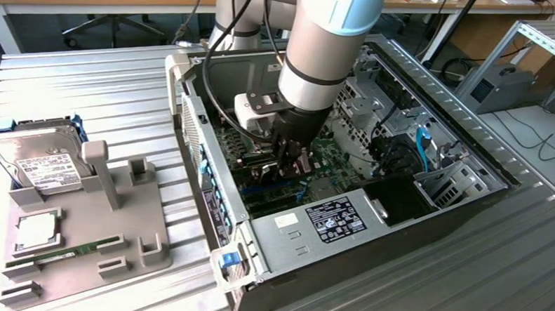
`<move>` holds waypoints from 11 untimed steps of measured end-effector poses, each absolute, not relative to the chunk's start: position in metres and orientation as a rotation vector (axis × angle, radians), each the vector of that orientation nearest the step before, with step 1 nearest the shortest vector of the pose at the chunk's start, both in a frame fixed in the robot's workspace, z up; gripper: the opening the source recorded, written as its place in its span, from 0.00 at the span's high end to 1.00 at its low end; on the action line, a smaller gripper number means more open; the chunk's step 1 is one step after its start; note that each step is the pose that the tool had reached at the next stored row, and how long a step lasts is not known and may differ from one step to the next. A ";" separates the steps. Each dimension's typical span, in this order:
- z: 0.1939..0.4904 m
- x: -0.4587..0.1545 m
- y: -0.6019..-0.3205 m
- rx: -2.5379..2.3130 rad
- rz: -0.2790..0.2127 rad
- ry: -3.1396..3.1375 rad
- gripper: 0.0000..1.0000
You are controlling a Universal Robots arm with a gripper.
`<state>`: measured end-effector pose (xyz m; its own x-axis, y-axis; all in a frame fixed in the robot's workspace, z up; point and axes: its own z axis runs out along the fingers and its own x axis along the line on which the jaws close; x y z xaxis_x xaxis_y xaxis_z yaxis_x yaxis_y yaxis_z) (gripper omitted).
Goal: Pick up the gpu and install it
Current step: 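Insert the gpu into the slot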
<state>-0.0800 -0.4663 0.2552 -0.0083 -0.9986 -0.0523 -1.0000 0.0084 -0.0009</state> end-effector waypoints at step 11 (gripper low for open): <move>0.255 -0.080 -0.466 -2.185 0.056 2.203 0.73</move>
<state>-0.0800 -0.4663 0.2552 -0.0082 -0.9986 -0.0524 -1.0000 0.0083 -0.0009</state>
